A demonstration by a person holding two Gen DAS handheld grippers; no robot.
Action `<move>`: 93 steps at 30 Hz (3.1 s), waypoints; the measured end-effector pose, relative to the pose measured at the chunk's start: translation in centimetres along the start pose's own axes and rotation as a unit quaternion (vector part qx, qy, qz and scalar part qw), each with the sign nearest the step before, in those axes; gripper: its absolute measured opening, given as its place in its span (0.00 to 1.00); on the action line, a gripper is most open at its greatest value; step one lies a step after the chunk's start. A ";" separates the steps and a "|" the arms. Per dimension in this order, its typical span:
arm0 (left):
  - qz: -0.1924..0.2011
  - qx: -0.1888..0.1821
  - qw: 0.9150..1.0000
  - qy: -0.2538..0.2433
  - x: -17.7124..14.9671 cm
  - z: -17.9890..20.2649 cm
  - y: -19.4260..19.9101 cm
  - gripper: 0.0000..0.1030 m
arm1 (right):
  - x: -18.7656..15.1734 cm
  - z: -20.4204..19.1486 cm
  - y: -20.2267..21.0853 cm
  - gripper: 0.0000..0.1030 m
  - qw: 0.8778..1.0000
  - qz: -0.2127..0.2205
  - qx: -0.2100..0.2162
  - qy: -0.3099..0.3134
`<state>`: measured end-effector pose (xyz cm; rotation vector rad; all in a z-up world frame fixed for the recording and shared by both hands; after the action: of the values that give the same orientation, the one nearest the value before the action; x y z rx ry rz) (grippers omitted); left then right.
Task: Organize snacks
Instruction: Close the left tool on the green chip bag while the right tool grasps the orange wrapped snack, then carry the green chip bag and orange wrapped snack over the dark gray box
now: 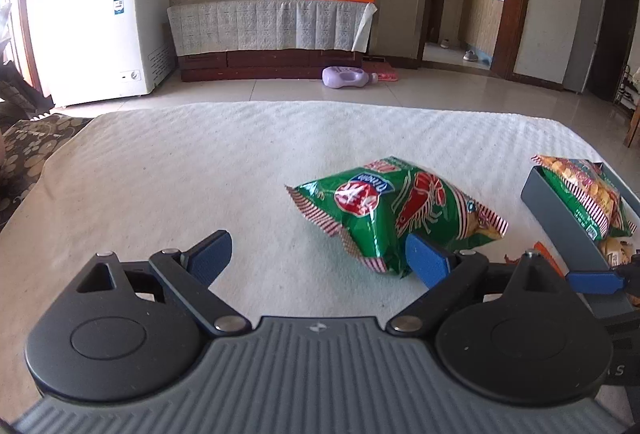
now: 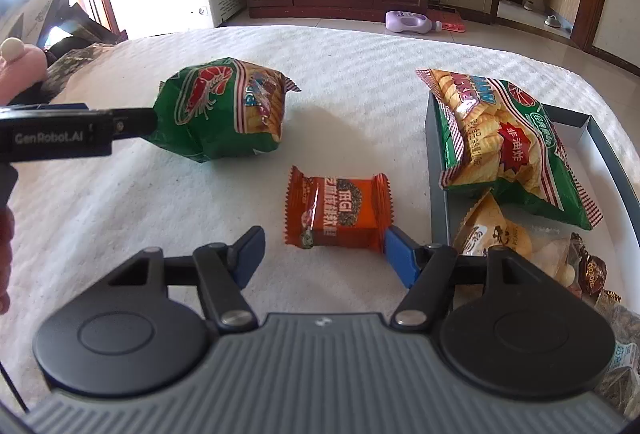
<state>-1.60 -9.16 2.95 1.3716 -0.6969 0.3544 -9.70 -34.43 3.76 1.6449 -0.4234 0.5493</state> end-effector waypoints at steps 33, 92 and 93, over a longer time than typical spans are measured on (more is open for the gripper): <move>0.017 -0.045 0.984 -0.171 2.4 5.0 -7.7 1.00 | 1.6 -0.9 -2.0 0.70 0.999 -0.010 -0.035 0.040; 0.092 -0.110 0.980 -0.135 -2.7 15.1 8.6 0.76 | -5.7 1.8 11.2 0.55 0.997 0.074 0.002 0.017; 0.092 -0.113 0.980 -0.139 -2.9 15.9 8.6 0.76 | -5.9 2.3 11.3 0.55 0.997 0.074 -0.001 0.014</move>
<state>-12.90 -22.44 8.43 1.1535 -1.0668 0.2224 -20.67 -38.51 9.34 1.6099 -0.5275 0.6815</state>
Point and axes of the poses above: each gripper's, at about its wrist camera, not at the fingertips, and y roughly against the way its jaws point, z to its right, x to its top, the point moved 6 cm from there along -y, roughly the way its jaws point, and after that the axes turned 14 degrees about -z, right-handed, at the moved point
